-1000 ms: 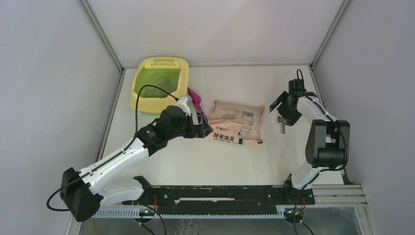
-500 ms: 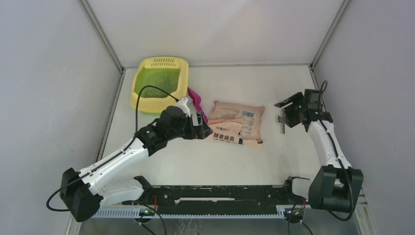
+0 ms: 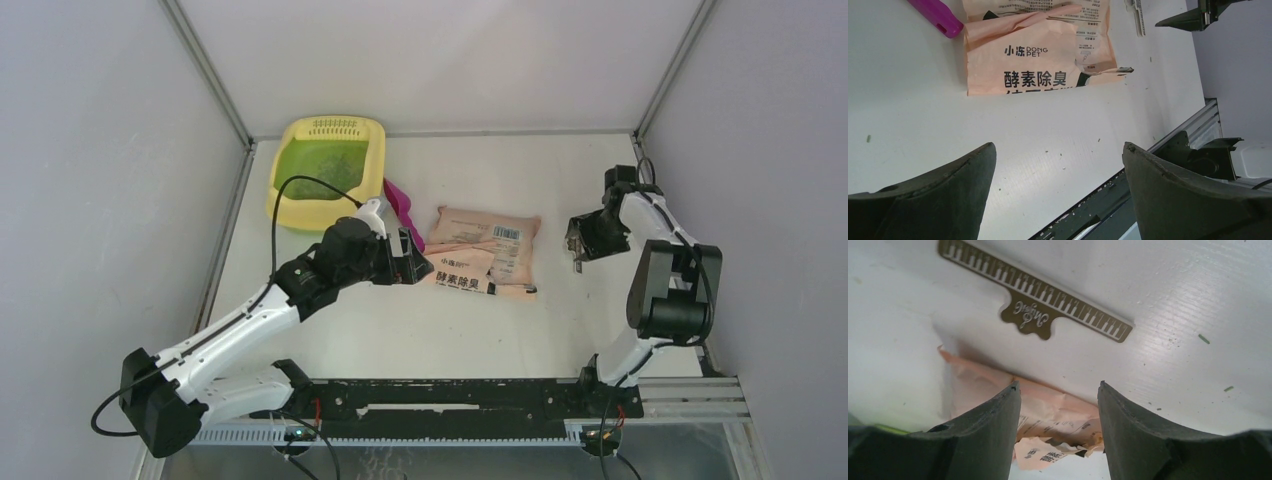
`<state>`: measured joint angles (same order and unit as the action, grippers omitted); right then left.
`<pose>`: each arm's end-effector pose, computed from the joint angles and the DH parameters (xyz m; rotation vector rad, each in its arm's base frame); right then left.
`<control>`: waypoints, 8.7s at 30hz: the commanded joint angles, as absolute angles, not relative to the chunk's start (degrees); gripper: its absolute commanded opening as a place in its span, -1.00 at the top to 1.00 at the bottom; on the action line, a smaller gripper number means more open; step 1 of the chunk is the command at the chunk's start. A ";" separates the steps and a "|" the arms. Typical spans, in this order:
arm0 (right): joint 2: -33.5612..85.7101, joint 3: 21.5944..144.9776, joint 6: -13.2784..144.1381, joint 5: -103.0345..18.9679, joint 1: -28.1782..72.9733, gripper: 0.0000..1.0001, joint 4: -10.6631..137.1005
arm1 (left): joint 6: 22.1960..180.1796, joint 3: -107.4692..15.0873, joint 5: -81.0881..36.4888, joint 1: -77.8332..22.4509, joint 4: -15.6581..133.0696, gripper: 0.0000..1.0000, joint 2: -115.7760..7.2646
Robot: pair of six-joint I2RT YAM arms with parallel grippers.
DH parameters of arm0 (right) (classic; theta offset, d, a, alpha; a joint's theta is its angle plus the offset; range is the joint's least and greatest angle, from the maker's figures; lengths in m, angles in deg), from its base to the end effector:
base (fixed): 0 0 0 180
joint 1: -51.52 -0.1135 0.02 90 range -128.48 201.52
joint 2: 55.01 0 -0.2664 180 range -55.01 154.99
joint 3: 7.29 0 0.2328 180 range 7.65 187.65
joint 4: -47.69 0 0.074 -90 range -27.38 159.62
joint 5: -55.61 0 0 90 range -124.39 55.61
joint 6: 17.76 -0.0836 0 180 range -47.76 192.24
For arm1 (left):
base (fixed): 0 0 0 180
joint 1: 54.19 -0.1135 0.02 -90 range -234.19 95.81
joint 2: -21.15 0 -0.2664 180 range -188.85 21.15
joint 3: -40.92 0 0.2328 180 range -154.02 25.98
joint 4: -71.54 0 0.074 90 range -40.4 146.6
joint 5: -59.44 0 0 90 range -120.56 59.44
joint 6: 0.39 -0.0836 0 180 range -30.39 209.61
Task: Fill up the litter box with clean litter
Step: Pick up the clamp at the center of the board.
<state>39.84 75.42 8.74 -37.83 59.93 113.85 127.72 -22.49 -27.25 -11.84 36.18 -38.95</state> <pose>0.2995 -0.0392 0.1758 1.7424 2.4178 0.2206 0.1838 -0.1741 0.2743 0.1198 2.2586 -0.8587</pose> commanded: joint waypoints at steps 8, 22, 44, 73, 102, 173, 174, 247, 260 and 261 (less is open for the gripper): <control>46.71 77.35 1.60 -36.55 57.44 -0.35 114.49 | 128.13 -22.35 -25.94 -11.94 38.85 -1.00 -38.87; 46.69 77.35 -4.06 -35.75 56.71 -0.45 110.03 | 127.58 -21.75 -25.61 -11.96 39.52 -1.00 -39.68; 51.09 79.39 -8.87 -32.84 58.93 -0.62 109.29 | 125.78 -22.73 -24.62 -12.04 40.13 -0.99 -41.88; 43.50 80.59 3.17 -28.86 56.82 0.37 113.30 | 131.59 -18.12 -19.45 -9.82 45.39 -1.00 -38.84; 9.09 71.26 -3.77 -33.28 16.12 0.43 116.94 | 142.73 1.02 -42.51 11.46 99.83 -0.99 -39.72; 7.10 75.82 -8.08 -39.26 9.80 0.45 117.51 | 136.28 -6.61 -43.59 12.87 106.91 -0.14 -51.78; 7.22 75.84 -8.04 -39.38 9.67 0.45 117.27 | 136.28 -6.63 -43.40 12.87 106.96 -0.13 -51.94; -10.98 59.50 25.90 -81.92 15.45 -0.17 89.05 | 177.69 7.87 3.00 1.98 137.37 0.37 -44.04; -8.25 59.30 24.34 -79.74 10.57 -0.07 86.55 | 177.05 6.23 2.85 2.04 137.37 0.37 -45.33; -8.25 59.17 24.15 -79.70 10.37 -0.06 86.38 | 176.99 6.08 2.94 2.00 137.37 0.37 -45.35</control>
<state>-8.13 59.07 25.28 -80.63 11.45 89.56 177.20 9.90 2.24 1.82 133.70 -45.31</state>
